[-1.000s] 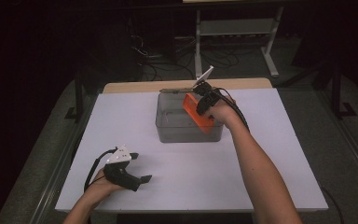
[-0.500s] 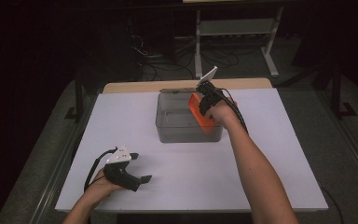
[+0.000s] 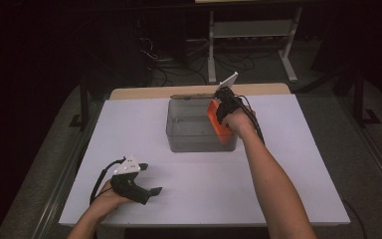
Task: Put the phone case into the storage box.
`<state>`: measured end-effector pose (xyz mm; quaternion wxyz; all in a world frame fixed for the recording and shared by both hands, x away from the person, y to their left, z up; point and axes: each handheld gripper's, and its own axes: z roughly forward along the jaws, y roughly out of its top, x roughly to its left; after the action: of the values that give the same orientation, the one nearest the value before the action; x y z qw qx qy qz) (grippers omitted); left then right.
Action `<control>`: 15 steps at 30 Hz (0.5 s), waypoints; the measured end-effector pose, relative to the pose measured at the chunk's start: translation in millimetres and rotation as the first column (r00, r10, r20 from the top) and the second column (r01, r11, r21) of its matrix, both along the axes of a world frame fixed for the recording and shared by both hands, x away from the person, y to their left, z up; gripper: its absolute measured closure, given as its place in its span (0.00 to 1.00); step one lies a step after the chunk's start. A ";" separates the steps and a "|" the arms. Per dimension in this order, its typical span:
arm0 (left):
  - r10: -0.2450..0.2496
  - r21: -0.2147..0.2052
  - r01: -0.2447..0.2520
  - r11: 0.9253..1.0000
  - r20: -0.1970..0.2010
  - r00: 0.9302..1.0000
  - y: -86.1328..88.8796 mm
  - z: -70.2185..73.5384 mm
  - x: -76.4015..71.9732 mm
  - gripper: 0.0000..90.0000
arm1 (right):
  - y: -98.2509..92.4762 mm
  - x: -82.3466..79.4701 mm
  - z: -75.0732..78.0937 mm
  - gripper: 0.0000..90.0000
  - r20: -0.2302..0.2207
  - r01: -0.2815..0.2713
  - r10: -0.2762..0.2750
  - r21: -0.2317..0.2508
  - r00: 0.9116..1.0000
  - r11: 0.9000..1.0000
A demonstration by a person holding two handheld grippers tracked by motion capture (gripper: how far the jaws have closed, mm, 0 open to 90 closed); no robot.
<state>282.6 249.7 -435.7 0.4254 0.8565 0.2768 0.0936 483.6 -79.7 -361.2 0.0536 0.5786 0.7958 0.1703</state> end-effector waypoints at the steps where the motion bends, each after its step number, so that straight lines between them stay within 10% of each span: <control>1: -0.001 0.001 0.001 1.000 0.000 1.000 -0.1 0.0 0.0 0.00 | -0.3 0.0 -0.2 0.87 0.000 0.006 -0.006 0.002 1.000 1.000; 15: -0.003 0.003 0.003 1.000 -0.003 1.000 -0.8 -0.4 -0.2 0.00 | -5.2 0.7 -2.9 0.87 -0.019 0.050 -0.050 0.007 0.999 0.999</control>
<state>282.4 249.0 -436.1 0.4238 0.8578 0.2758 0.0921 484.2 -85.0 -364.1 0.0483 0.6002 0.7808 0.1665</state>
